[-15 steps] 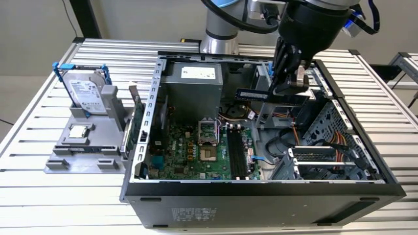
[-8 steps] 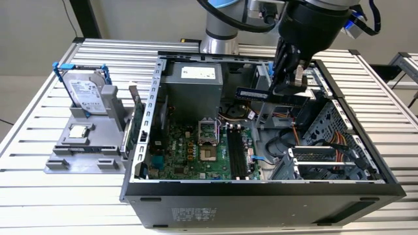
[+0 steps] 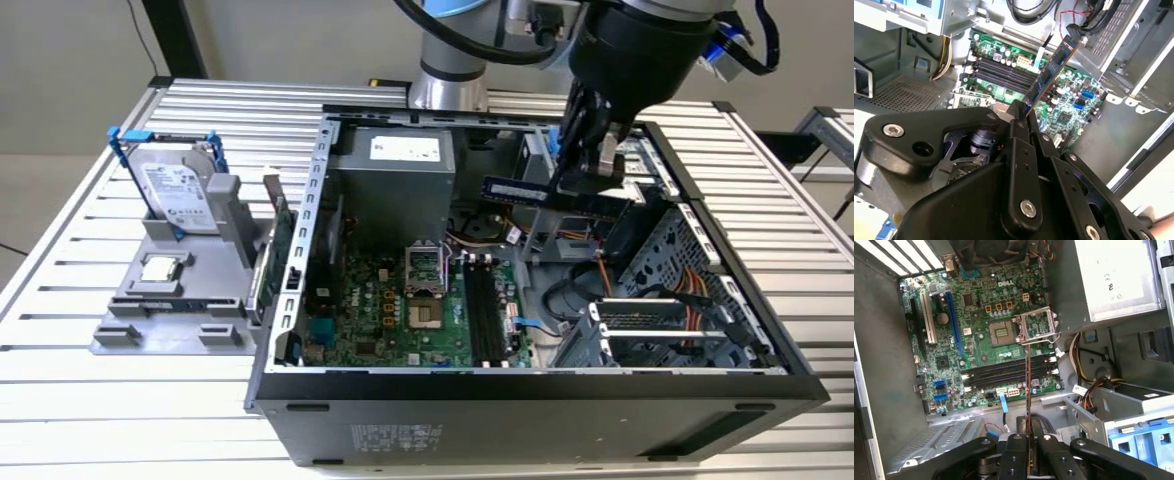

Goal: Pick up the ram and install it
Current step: 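Insert the ram into the slot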

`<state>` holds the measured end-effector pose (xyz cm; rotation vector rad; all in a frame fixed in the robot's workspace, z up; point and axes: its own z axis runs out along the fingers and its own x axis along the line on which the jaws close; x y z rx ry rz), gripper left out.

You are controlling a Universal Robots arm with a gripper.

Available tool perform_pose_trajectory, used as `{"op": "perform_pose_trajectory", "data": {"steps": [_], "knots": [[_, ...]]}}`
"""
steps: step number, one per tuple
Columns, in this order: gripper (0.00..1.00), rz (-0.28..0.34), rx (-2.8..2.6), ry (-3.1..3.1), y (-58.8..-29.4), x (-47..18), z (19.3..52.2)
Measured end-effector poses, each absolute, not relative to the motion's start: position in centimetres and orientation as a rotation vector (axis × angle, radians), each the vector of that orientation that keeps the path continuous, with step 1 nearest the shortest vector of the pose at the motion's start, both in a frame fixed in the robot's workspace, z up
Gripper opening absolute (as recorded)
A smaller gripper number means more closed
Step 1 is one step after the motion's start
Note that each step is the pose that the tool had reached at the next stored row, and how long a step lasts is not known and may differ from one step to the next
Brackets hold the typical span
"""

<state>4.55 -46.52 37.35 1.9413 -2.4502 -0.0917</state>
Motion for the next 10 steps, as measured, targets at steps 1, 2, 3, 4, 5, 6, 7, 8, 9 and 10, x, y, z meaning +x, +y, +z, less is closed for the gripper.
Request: {"op": "perform_pose_trajectory", "data": {"steps": [1, 2, 3, 4, 5, 6, 7, 8, 9, 10], "knots": [[0.0, -0.092, 1.932, -2.458, -46.52, 4.56, 37.34], [0.0, -0.092, 1.922, -2.466, -46.52, 4.55, 37.34], [0.0, -0.092, 1.913, -2.473, -46.52, 4.55, 37.34], [0.0, -0.092, 1.903, -2.481, -46.52, 4.55, 37.33], [0.0, -0.092, 1.893, -2.489, -46.52, 4.55, 37.33], [0.0, -0.092, 1.883, -2.497, -46.52, 4.55, 37.32], [0.0, -0.092, 1.873, -2.505, -46.52, 4.55, 37.32], [0.0, -0.092, 1.863, -2.513, -46.52, 4.55, 37.32], [0.0, -0.092, 1.853, -2.52, -46.52, 4.55, 37.31], [0.0, -0.093, 1.843, -2.528, -46.52, 4.55, 37.31]]}}
